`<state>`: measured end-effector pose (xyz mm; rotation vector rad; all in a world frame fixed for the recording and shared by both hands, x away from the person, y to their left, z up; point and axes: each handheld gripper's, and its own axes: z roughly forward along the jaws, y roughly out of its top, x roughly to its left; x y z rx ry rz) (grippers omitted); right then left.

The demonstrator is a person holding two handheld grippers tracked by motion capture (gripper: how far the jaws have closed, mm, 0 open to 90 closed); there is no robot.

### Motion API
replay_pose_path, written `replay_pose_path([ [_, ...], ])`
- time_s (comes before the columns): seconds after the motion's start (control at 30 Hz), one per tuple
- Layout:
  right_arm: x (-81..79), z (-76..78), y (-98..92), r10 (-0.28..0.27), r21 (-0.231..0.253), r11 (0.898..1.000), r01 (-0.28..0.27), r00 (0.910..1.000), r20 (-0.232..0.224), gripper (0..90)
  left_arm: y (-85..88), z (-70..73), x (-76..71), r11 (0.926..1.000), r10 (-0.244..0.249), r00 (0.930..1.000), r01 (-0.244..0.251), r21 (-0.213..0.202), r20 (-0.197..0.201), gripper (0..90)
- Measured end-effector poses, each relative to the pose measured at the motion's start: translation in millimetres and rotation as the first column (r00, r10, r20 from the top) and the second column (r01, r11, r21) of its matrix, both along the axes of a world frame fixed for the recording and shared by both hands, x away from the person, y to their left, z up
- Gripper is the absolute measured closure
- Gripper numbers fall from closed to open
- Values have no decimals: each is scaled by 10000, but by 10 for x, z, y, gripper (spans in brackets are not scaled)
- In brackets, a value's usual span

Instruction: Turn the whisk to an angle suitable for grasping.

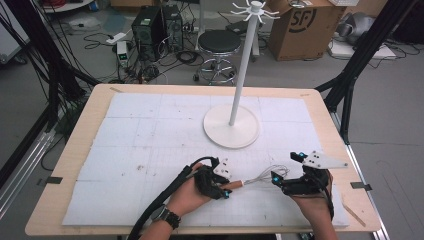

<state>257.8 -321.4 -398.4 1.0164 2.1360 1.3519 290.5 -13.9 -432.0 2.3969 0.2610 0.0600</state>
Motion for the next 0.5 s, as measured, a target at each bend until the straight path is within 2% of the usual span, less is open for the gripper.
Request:
replay_pose_path([
  [0.2,-10,-2,-14,-30,-12,10000,30,10000,21,5,309,12,-39,9990,442,9990,-443,-43,-68,592],
  [0.3,-15,-1,-7,-13,-27,10000,13,10000,15,5,464,1,-36,9985,522,9982,-526,-115,-277,590],
  [0.47,-14,-1,21,24,-51,10000,-24,10000,-39,5,534,-32,-71,9986,516,9984,-518,-103,-222,616],
  [0.5,-11,-3,26,25,-80,10000,-25,10000,-48,5,527,-30,-75,9989,461,9987,-463,-102,-199,652],
])
